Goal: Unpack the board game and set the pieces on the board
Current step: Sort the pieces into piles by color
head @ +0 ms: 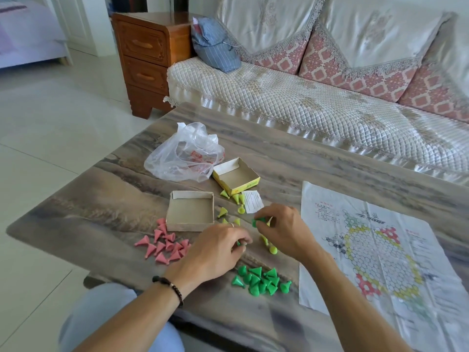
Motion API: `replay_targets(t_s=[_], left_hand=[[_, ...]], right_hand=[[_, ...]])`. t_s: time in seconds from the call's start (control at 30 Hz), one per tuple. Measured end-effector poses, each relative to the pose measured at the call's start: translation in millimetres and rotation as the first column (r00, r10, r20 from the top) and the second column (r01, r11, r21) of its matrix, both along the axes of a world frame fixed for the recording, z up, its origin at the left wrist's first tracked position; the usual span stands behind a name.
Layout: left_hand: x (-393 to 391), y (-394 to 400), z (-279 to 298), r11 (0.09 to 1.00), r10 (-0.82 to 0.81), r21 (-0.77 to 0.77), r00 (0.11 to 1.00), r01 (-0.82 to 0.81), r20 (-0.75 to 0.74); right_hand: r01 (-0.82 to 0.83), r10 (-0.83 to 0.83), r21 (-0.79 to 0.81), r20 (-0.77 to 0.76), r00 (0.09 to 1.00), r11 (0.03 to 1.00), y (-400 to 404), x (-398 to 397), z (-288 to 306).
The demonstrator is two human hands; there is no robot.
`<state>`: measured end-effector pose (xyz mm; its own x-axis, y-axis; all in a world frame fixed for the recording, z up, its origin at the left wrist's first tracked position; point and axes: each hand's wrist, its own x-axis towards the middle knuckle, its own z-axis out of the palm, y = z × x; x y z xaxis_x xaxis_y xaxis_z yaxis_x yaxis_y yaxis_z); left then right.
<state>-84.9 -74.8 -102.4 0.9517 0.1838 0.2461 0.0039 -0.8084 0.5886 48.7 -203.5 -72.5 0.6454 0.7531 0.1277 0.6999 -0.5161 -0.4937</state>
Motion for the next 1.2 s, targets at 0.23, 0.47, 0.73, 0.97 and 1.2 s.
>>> replay_targets(t_s=[0.23,0.47,0.73,0.97,1.2], left_hand=[[12,-38,10,0.996,-0.078,0.048,0.995,0.081,-0.061],[17,-49,7,0.988,-0.124,0.061,0.966,0.141,-0.226],[9,-41,12,0.977,-0.186,0.040,0.935,0.207,-0.303],[5,-34,12,0.988,-0.126,0.056,0.964,0.143,-0.232],[9,12,26,0.985,0.154,0.096,0.976,-0.140,-0.156]], right_hand=[[0.061,-0.069,-0.079,-0.103,0.992,0.995,-74,-29,0],[0.044,-0.070,-0.152,-0.168,0.983,0.987,-87,-46,-4],[0.057,-0.090,-0.177,-0.183,0.979,0.983,-88,-50,-5],[0.075,-0.104,-0.165,-0.176,0.979,0.984,-90,-43,-9],[0.099,-0.105,-0.109,-0.056,0.993,0.989,-71,-19,4]])
